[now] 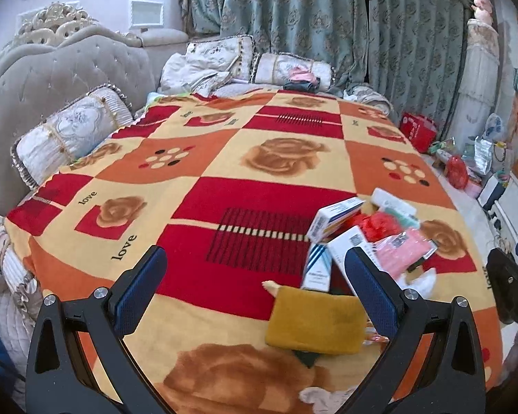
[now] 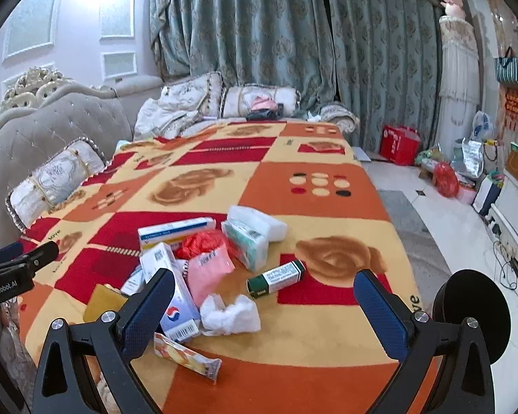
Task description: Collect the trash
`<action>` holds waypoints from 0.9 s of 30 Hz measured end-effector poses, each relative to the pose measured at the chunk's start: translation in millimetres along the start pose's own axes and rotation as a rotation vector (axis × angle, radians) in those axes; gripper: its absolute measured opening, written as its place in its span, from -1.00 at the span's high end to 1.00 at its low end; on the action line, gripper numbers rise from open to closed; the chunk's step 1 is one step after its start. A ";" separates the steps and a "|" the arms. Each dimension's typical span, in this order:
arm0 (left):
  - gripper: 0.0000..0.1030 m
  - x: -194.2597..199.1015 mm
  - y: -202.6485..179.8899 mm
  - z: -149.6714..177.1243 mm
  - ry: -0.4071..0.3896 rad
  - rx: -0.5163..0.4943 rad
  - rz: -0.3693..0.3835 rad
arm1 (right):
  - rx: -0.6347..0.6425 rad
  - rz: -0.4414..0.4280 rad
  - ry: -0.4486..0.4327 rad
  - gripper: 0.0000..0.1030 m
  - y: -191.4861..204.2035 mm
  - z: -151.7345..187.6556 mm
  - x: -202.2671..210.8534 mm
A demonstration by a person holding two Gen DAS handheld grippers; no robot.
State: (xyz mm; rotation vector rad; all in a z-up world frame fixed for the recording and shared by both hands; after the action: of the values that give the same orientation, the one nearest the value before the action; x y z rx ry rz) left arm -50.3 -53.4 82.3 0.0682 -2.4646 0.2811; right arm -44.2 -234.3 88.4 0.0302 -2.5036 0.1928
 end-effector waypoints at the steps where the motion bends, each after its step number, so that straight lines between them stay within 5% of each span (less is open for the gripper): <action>1: -0.99 2.8 -1.9 -1.1 -0.007 0.001 0.002 | -0.004 0.000 -0.006 -1.00 1.6 -0.8 1.3; 27: -0.99 17.9 -26.4 -6.2 -0.050 -0.026 0.004 | -0.016 0.022 -0.081 -1.00 -2.7 -11.6 24.6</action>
State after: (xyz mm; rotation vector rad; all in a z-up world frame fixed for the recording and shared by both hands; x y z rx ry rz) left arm -57.5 -77.4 102.9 0.0593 -2.5176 0.2515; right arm -57.1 -234.7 112.5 0.0036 -2.5866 0.1837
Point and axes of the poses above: each gripper's, at about its wrist camera, not at the fingertips, and x roughly against the way its jaws point, y to its left, z to its underside, the point moved 9 cm from there along -x, roughly the way its jaws point, and after that the axes turned 11 degrees about x, right-handed, at the moved point
